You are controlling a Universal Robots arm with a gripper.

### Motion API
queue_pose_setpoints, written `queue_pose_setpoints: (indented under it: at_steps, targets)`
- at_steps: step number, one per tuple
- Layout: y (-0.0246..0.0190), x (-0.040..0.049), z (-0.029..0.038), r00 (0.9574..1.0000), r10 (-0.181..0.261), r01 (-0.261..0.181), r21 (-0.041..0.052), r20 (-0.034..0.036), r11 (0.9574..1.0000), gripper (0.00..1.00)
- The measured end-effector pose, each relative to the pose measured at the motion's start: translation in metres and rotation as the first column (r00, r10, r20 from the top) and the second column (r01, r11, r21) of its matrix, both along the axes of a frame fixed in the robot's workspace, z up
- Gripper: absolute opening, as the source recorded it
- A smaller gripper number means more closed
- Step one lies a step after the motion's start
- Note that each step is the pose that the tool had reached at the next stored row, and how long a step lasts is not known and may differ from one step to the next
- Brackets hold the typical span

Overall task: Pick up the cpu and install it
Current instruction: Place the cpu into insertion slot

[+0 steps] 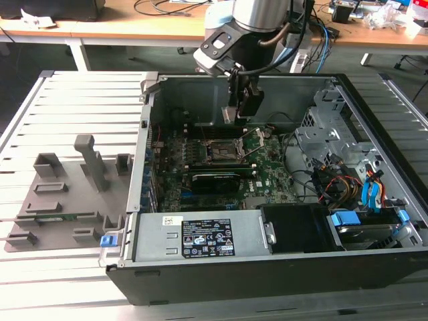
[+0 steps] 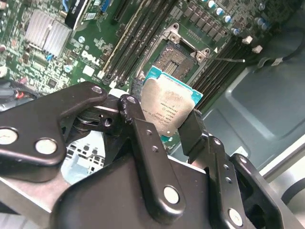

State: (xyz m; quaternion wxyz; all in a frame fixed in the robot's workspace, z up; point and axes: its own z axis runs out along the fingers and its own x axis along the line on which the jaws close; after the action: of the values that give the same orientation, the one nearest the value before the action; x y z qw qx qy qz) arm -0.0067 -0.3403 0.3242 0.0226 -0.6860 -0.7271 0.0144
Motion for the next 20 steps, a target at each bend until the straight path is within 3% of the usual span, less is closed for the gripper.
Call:
queue_pose_setpoints:
  at_steps: [5, 12, 20]
  targets:
    - [0.0, 0.0, -0.0015, 1.0, -0.002, 0.002, -0.0005, 0.0, 1.0, 0.55]
    - [0.0, 0.0, -0.016, 1.0, -0.002, 0.002, -0.0006, 0.0, 1.0, 0.55]
    - [0.0, 0.0, -0.0247, 1.0, -0.002, 0.002, -0.0005, 0.0, 1.0, 0.55]
